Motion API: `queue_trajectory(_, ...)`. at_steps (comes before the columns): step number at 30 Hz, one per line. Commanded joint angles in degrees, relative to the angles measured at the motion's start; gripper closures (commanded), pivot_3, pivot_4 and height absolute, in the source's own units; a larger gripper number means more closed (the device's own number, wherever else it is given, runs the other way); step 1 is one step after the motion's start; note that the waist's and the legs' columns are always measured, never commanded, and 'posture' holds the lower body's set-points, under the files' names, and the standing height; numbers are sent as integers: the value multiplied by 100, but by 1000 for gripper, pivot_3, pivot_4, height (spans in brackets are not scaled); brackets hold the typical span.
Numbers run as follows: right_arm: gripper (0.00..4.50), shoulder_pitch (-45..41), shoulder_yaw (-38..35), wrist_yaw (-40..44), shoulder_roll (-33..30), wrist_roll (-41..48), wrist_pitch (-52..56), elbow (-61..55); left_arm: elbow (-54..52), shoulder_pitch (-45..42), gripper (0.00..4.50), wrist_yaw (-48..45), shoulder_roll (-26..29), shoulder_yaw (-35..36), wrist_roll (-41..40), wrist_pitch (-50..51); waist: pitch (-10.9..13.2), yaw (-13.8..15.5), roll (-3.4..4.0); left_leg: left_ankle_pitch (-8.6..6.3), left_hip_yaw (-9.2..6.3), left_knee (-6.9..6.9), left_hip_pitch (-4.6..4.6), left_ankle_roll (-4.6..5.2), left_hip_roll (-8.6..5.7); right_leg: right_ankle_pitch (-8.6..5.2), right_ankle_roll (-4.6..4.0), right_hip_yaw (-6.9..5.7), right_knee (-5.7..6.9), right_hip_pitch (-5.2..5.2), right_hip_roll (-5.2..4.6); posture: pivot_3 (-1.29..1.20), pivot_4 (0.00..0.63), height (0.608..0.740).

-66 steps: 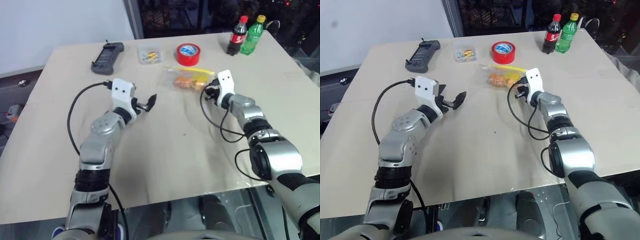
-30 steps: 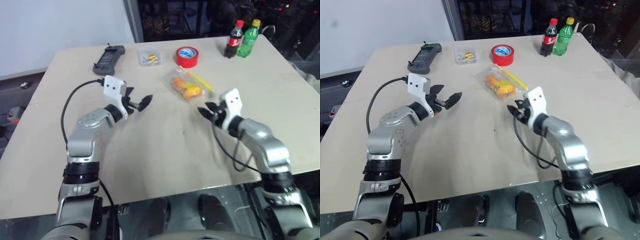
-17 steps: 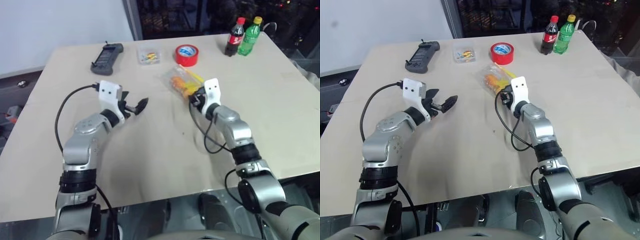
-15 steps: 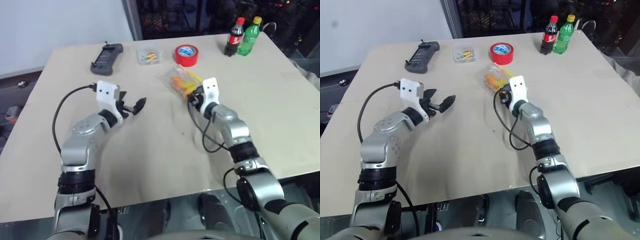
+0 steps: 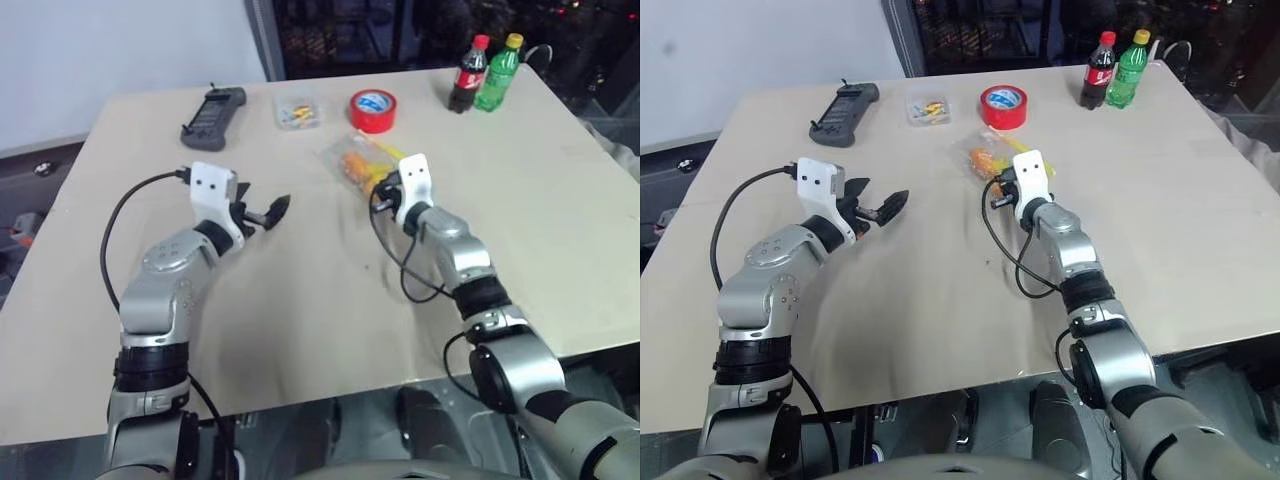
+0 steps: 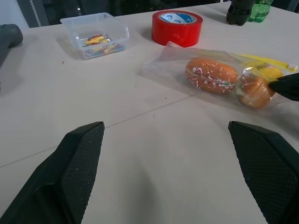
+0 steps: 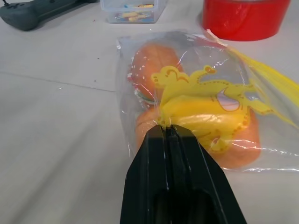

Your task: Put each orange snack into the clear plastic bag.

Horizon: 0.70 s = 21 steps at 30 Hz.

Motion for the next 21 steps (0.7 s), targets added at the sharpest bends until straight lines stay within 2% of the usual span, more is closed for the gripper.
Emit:
queue_trajectory(1,4424,426,295,849,-206,246,258,-1236,-232,-18,0,26,61,126,-53,-51,0,2,0,0,0,0,0,0,0,0,0,0,0,0,0,0,150,740)
queue_trajectory(4,4424,1075,618,1661,-615,585,774,-2634,-177,-40,0,30,61,143,-70,-65,0,16,0,-1,-3,-2,-4,0,1,-1,0,-2,-5,0,0,0,150,740)
queue_trajectory(9,4424,1956,717,2540,-1519,1297,1738,-4561,-82,-85,0,14,57,156,-87,-77,0,26,0,-11,-3,-1,-3,17,0,-1,1,-3,-7,2,-2,0,150,740)
queue_trajectory(12,4424,2694,489,3229,-2522,2001,2353,-5779,-3,-124,0,-133,135,143,-152,10,0,62,-1,-13,-8,-1,-2,21,1,-1,2,-10,-7,5,-2,0,150,740)
queue_trajectory(16,4424,3297,165,3341,-3279,2375,2702,-6400,119,-175,0,-434,295,45,-231,123,0,38,-2,-15,-1,2,1,23,2,-2,3,-9,-9,11,-4,0,150,740)
queue_trajectory(20,4424,3658,-35,3069,-3465,2216,2521,-6413,208,-296,0,-756,312,-245,-248,191,1,58,-4,-15,0,11,3,24,6,-2,4,-10,-8,16,0,0,150,740)
queue_trajectory(21,3903,3752,-76,2977,-3461,2169,2475,-6407,209,-330,0,-876,307,-380,-236,206,1,70,-4,-15,0,15,3,24,6,-2,4,-12,-7,19,0,0,150,740)
